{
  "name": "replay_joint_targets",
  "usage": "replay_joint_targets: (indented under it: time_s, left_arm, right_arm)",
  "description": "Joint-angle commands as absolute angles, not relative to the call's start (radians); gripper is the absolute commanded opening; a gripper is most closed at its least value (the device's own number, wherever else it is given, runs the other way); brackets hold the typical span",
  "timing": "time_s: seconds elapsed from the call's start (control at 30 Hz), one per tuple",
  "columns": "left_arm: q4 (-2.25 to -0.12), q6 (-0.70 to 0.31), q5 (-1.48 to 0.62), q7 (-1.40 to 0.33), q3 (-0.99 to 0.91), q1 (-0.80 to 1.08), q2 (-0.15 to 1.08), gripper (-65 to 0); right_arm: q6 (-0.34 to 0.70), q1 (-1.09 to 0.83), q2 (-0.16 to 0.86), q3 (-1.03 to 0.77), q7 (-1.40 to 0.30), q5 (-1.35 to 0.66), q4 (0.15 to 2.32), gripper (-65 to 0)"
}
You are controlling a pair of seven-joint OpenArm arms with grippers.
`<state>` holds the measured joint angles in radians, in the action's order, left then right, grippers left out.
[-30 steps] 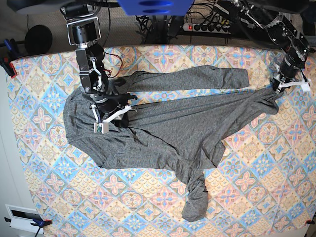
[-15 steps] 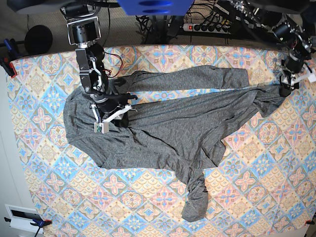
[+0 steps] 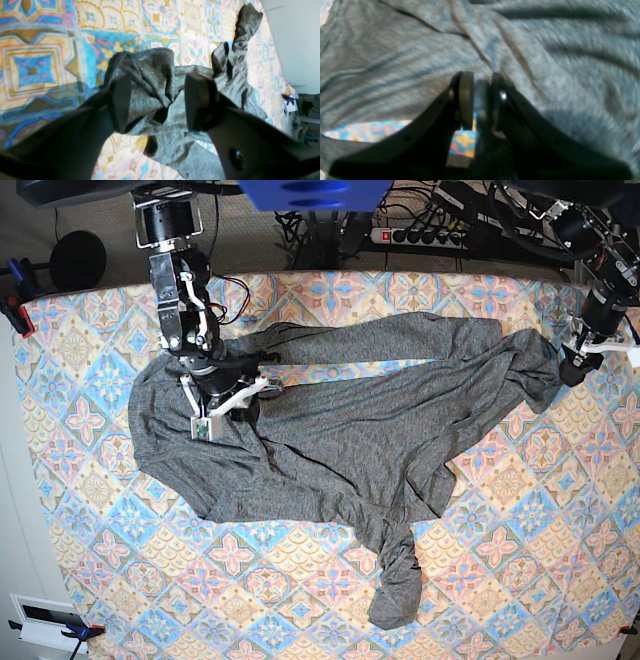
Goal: Layout the t-shirt on the table in an organized manner, then fold the t-shirt properly
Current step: 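Move the left gripper to the shirt's middle and grasp the fabric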
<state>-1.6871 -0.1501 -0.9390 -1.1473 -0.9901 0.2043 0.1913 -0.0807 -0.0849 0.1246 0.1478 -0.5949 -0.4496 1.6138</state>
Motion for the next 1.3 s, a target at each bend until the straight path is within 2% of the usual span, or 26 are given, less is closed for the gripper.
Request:
replay_joint_targets:
  time_s: [0.0,0.13,0.33,0.47,0.6,0.8,0.9,1.07,1.27]
  left_arm:
    - [-1.705,-0.154,-0.958,-1.132,-0.99,0.191,0.211,-33.4]
    - [-1.707,-0.148,-0.926,-1.132,-0.872,0.15,0.232,-33.5]
    - [-1.701,-0.147,-0.707,-1.089,-0.51,-0.01,0.229,-33.5]
    - [-1.666,-0.145,-0.521,-1.041,-0.357,-0.159,0.159,-33.5]
    - [-1.466,-0.145,-0.354,-0.963,-0.34,-0.315,0.081,-32.5]
    - [-1.032,-0.145,-0.208,-0.782,-0.332,-0.487,0.062,-20.8]
    - [-0.872,-0.147,-0.196,-0.69,-0.331,-0.539,0.067,-17.6]
    - [-0.682,-0.147,-0.206,-0.564,-0.289,-0.607,0.081,-20.3]
    - [-0.68,-0.147,-0.208,-0.547,-0.209,-0.619,0.076,-25.0]
  right_arm:
    - [-0.074,-0.073,0.127,0.145,-0.578,-0.453,1.636,-52.7]
    - [-0.074,-0.082,0.127,0.143,-0.576,-0.453,1.639,-52.7]
    - [-0.074,-0.081,0.127,0.147,-0.576,-0.453,1.638,-52.7]
    - [-0.074,-0.082,0.127,0.147,-0.578,-0.453,1.638,-52.7]
    - [-0.074,-0.082,0.127,0.148,-0.578,-0.453,1.638,-52.7]
    - [-0.074,-0.084,0.127,0.145,-0.578,-0.453,1.638,-52.7]
    - [-0.074,-0.084,0.127,0.145,-0.578,-0.453,1.638,-52.7]
    - [-0.074,-0.084,0.127,0.147,-0.578,-0.453,1.638,-52.7]
    - [-0.074,-0.084,0.127,0.147,-0.578,-0.453,1.638,-52.7]
